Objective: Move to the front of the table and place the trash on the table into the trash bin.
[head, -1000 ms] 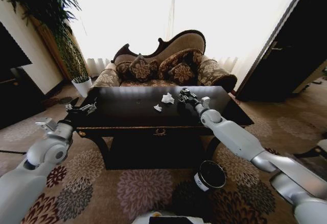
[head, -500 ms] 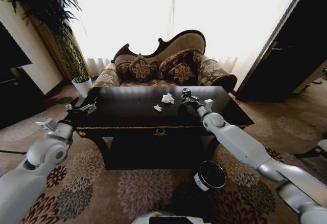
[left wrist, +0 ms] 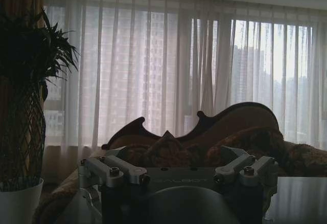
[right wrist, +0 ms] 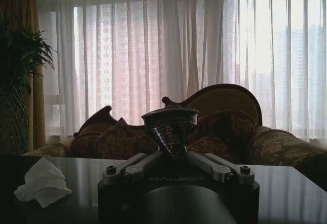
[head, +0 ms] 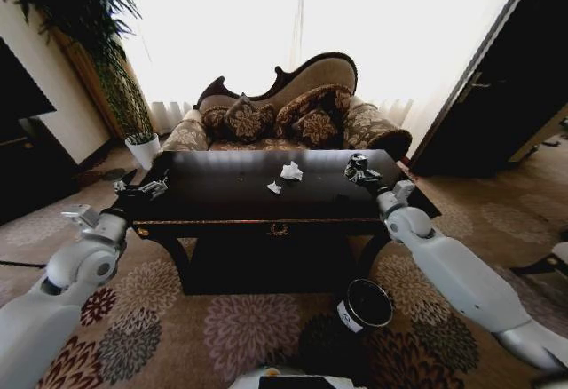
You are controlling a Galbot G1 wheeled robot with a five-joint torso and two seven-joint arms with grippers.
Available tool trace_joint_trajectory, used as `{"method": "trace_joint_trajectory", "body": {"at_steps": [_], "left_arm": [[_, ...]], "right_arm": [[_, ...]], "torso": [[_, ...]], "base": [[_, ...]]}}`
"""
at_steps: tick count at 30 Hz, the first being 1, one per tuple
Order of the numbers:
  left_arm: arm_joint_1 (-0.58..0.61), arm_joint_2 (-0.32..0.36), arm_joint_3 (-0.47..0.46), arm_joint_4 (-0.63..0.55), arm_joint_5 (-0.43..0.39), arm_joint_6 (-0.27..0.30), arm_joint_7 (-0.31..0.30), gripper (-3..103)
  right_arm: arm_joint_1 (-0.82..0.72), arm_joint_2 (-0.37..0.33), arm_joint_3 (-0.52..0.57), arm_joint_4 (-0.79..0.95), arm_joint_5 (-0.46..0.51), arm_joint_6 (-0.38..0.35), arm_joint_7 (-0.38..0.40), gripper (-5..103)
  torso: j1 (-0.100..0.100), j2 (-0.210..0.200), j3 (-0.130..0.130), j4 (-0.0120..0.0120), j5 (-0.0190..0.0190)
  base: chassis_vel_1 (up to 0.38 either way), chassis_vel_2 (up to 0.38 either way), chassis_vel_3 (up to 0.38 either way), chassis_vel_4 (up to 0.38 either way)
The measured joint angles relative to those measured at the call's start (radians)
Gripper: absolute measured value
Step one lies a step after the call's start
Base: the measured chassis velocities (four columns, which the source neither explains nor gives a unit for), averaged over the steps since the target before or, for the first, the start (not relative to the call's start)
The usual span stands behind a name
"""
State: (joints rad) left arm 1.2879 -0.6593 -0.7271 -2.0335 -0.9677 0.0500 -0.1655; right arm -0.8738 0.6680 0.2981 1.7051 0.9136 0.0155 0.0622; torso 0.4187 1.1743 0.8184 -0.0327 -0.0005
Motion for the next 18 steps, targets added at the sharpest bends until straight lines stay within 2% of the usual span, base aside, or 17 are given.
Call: {"method": "trace_joint_trajectory", "body": {"at_steps": [2,4,5,7,9,10,14,15,18], "left_arm": [[0.0,0.0,0.0,0.0,0.0,0.0,0.001,100],[0.0,0.0,0.0,0.0,0.0,0.0,0.0,100],[0.0,0.0,0.0,0.0,0.0,0.0,0.0,100],[0.0,0.0,0.0,0.0,0.0,0.0,0.0,100],[0.0,0.0,0.0,0.0,0.0,0.0,0.0,100],[0.0,0.0,0.0,0.0,0.0,0.0,0.0,100],[0.0,0.0,0.0,0.0,0.0,0.0,0.0,100],[0.0,0.0,0.0,0.0,0.0,0.0,0.0,100],[0.0,0.0,0.0,0.0,0.0,0.0,0.0,100]], "right_arm": [[-0.101,-0.005,0.094,0.054,0.004,-0.001,-0.007,0],[-0.194,-0.002,0.199,0.101,0.011,0.003,-0.011,0],[-0.194,-0.002,0.199,0.101,0.011,0.003,-0.011,0],[-0.296,0.012,0.297,0.143,0.018,0.007,-0.015,0],[-0.4,0.028,0.387,0.181,0.021,0.013,-0.021,0],[-0.4,0.028,0.387,0.181,0.021,0.013,-0.021,0],[-0.593,0.088,0.554,0.25,0.021,0.043,-0.044,0],[-0.593,0.088,0.554,0.25,0.021,0.043,-0.044,0],[-0.709,0.147,0.655,0.286,0.016,0.071,-0.064,0]], "torso": [[0.0,0.0,0.0,-0.0001,0.0012],[0.0,0.0,0.0,0.0002,-0.0002],[0.0,0.0,0.0,0.0002,-0.0002],[0.0,0.0,0.0,0.0003,0.0009],[0.0,0.0,0.0,0.0004,0.0001],[0.0,0.0,0.0,0.0004,0.0001],[0.0,0.0,0.0,0.0001,0.0005],[0.0,0.0,0.0,0.0001,0.0005],[0.0,0.0,0.0,0.0003,0.0003]], "base": [[0.0,0.0,0.0,0.0],[0.0,0.0,0.0,0.0],[0.0,0.0,0.0,0.0],[0.0,0.0,0.0,0.0],[0.0,0.0,0.0,0.0],[0.0,0.0,0.0,0.0],[0.0,0.0,0.0,0.0],[0.0,0.0,0.0,0.0],[0.0,0.0,0.0,0.0]]}}
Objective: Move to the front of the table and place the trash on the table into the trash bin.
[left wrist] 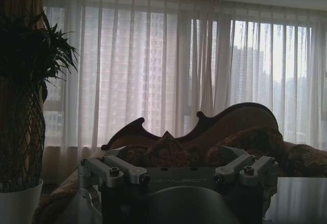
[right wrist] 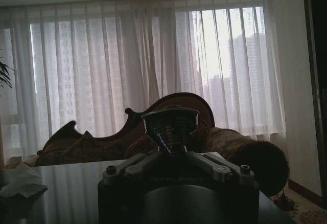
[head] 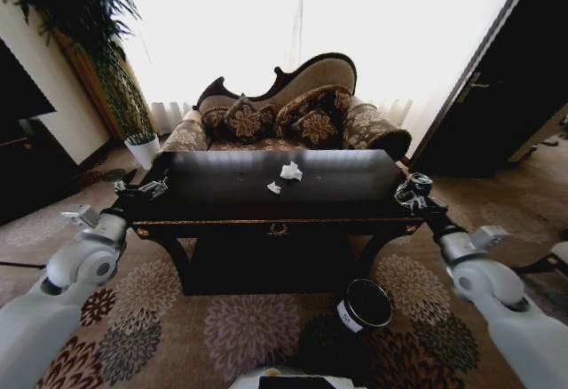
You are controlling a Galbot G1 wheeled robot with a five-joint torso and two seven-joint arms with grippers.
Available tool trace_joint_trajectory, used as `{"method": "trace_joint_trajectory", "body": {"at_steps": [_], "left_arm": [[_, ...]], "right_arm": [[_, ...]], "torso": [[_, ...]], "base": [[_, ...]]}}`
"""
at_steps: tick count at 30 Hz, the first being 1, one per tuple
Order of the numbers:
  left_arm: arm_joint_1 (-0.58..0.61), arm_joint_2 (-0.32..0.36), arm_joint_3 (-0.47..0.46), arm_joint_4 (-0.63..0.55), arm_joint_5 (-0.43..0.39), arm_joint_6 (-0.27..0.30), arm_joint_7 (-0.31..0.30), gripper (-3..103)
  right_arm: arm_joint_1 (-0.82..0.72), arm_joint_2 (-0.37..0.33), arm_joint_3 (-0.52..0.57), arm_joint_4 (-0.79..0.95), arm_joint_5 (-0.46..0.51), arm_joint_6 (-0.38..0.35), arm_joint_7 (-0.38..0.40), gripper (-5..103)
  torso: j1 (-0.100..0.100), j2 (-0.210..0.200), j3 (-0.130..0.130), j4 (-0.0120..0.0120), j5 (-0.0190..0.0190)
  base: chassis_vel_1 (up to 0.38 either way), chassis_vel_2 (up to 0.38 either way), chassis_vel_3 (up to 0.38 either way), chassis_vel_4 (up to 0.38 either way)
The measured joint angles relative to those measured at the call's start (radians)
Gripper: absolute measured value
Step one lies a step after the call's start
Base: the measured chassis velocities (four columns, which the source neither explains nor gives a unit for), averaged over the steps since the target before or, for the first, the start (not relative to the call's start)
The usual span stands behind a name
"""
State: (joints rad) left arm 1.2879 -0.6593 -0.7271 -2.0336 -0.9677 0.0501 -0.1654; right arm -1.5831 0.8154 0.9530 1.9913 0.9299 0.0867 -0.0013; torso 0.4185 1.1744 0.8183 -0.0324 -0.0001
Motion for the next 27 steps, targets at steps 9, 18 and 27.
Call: {"method": "trace_joint_trajectory", "body": {"at_steps": [9,18,27], "left_arm": [[0.0,0.0,0.0,0.0,0.0,0.0,0.0,100],[0.0,0.0,0.0,0.0,0.0,0.0,0.0,100],[0.0,0.0,0.0,0.0,0.0,0.0,0.0,100]], "right_arm": [[-0.156,0.129,0.091,-0.023,-0.064,0.075,-0.028,0],[-0.18,0.28,0.038,-0.102,-0.182,0.149,-0.039,0],[-0.135,0.395,-0.06,-0.281,-0.324,0.193,-0.029,0]], "torso": [[0.0,0.0,0.0,-0.0002,0.0004],[0.0,0.0,0.0,-0.0001,0.0001],[0.0,0.0,0.0,0.0,0.0]], "base": [[0.0,0.0,0.0,0.0],[0.0,0.0,0.0,0.0],[0.0,0.0,0.0,0.0]]}}
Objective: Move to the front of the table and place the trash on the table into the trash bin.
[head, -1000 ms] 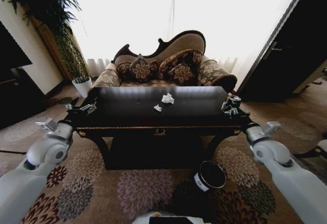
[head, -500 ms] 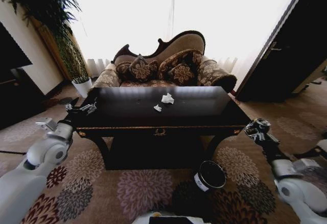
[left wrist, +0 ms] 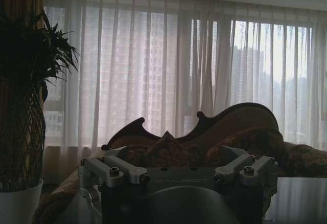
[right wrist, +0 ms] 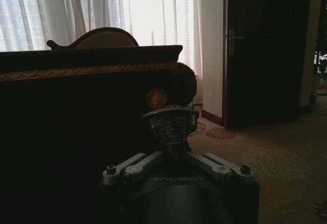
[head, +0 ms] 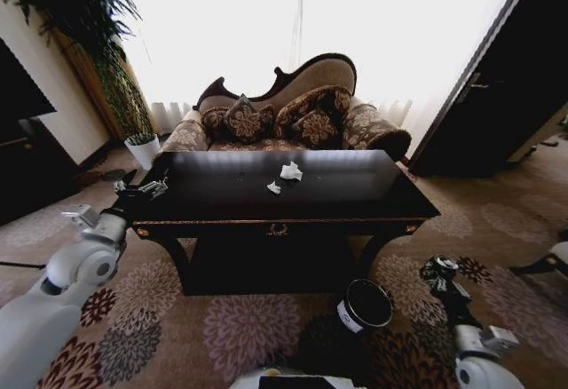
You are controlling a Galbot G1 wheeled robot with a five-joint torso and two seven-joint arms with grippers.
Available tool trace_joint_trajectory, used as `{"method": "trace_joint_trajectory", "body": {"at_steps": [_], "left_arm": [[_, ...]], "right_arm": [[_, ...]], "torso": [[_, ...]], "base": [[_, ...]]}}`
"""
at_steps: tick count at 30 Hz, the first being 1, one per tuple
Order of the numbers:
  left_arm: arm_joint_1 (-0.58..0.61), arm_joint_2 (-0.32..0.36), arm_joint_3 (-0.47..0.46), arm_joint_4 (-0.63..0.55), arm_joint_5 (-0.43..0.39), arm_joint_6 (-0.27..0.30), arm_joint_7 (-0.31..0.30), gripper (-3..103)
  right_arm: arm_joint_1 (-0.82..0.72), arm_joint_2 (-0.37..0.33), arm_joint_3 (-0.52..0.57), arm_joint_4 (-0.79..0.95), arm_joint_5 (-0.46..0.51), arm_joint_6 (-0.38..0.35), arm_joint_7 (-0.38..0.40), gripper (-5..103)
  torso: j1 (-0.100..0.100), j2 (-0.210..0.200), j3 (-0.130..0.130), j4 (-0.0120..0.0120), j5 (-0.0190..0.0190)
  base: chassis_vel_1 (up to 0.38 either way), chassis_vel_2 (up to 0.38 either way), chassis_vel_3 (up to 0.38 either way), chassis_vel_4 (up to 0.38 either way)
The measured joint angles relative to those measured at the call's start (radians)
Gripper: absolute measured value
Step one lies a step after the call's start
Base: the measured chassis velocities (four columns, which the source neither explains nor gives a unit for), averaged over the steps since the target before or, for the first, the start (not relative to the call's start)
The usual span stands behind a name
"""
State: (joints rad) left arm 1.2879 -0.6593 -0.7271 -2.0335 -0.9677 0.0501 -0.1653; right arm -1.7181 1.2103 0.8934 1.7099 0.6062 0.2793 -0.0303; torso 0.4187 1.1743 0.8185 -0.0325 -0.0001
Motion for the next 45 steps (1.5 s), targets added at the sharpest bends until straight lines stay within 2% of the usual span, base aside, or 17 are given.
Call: {"method": "trace_joint_trajectory", "body": {"at_steps": [12,19,22,24,35,45], "left_arm": [[0.0,0.0,0.0,0.0,0.0,0.0,0.0,100],[0.0,0.0,0.0,0.0,0.0,0.0,0.0,100],[0.0,0.0,0.0,0.0,0.0,0.0,0.0,100],[0.0,0.0,0.0,0.0,0.0,0.0,0.0,100],[0.0,0.0,0.0,0.0,0.0,0.0,0.0,100],[0.0,0.0,0.0,0.0,0.0,0.0,0.0,100]], "right_arm": [[0.195,0.032,-0.137,-0.355,-0.099,0.065,-0.001,0],[0.299,0.041,-0.216,-0.507,-0.101,0.042,0.005,0],[0.369,0.042,-0.253,-0.622,-0.108,0.031,0.007,0],[0.423,0.043,-0.261,-0.702,-0.136,0.037,0.007,0],[0.641,0.055,-0.28,-0.898,-0.201,0.036,0.022,0],[0.703,0.033,-0.278,-1.022,-0.218,0.047,0.023,0]], "torso": [[0.0,0.0,0.0,0.0,0.0001],[0.0,0.0,0.0,0.0,0.0001],[0.0,0.0,0.0,0.0001,0.0],[0.0,0.0,0.0,-0.0003,0.0003],[0.0,0.0,0.0,0.0001,0.0003],[0.0,0.0,0.0,-0.0001,0.0002]], "base": [[0.0,0.0,0.0,0.0],[0.0,0.0,0.0,0.0],[0.0,0.0,0.0,0.0],[0.0,0.0,0.0,0.0],[0.0,0.0,0.0,0.0],[0.0,0.0,0.0,0.0]]}}
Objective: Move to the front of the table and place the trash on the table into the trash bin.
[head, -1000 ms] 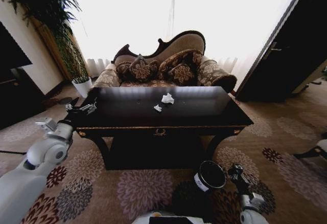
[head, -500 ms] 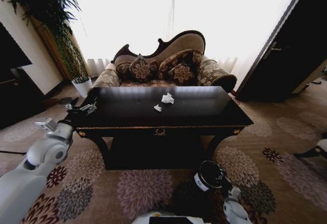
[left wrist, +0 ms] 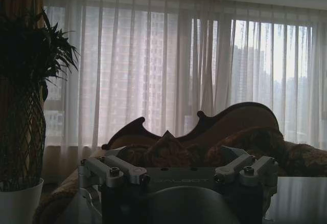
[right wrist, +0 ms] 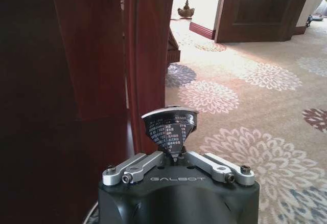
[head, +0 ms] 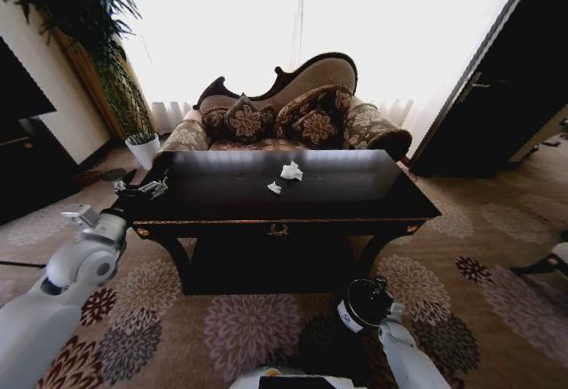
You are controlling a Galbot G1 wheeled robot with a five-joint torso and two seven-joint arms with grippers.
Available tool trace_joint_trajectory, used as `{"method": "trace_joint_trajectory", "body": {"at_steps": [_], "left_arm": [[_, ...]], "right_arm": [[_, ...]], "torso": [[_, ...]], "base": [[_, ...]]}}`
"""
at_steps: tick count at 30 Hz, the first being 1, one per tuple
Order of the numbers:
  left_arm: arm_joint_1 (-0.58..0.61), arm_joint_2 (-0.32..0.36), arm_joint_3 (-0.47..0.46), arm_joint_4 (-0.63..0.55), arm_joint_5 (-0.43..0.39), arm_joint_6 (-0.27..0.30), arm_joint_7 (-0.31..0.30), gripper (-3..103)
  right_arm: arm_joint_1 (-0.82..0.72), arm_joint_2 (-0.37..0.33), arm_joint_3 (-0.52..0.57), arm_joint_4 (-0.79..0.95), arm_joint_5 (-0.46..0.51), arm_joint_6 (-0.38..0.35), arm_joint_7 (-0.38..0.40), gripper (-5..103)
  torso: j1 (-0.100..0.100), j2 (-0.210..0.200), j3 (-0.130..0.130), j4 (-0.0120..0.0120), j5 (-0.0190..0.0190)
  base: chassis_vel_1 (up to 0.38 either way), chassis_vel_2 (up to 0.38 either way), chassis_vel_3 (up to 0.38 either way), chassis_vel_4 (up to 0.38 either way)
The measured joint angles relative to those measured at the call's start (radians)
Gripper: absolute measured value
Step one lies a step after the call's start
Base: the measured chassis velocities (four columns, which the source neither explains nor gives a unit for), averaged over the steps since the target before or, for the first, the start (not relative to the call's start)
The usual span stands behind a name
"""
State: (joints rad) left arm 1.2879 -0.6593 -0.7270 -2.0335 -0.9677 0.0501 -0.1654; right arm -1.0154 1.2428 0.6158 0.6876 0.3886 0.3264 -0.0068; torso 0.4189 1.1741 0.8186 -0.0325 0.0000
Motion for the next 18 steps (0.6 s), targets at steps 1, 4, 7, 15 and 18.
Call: {"method": "trace_joint_trajectory", "body": {"at_steps": [1,4,7,15,18], "left_arm": [[0.0,0.0,0.0,0.0,0.0,0.0,0.0,100],[0.0,0.0,0.0,0.0,0.0,0.0,0.0,100],[0.0,0.0,0.0,0.0,0.0,0.0,0.0,100],[0.0,0.0,0.0,0.0,0.0,0.0,0.0,100],[0.0,0.0,0.0,0.0,0.0,0.0,0.0,100]], "right_arm": [[0.0,0.0,0.0,0.0,0.0,0.0,0.0,0],[0.0,-0.007,0.001,-0.002,0.0,0.001,0.0,-2],[-0.003,-0.007,0.0,-0.001,-0.004,0.001,0.0,3],[-0.004,0.01,0.001,0.0,-0.006,-0.005,0.003,36],[-0.004,0.012,0.001,0.0,-0.006,-0.005,0.004,46]], "torso": [[0.0,0.0,0.0,0.0,0.0],[0.0,0.0,0.0,0.0,0.0],[0.0,0.0,0.0,0.0,0.0],[0.0,0.0,0.0,0.0,0.0],[0.0,0.0,0.0,0.0001,-0.0001]], "base": [[0.0,0.0,0.0,0.0],[0.0,0.0,0.0,0.0],[0.0,0.0,0.0,0.0],[0.0,0.0,0.0,0.0],[0.0,0.0,0.0,0.0]]}}
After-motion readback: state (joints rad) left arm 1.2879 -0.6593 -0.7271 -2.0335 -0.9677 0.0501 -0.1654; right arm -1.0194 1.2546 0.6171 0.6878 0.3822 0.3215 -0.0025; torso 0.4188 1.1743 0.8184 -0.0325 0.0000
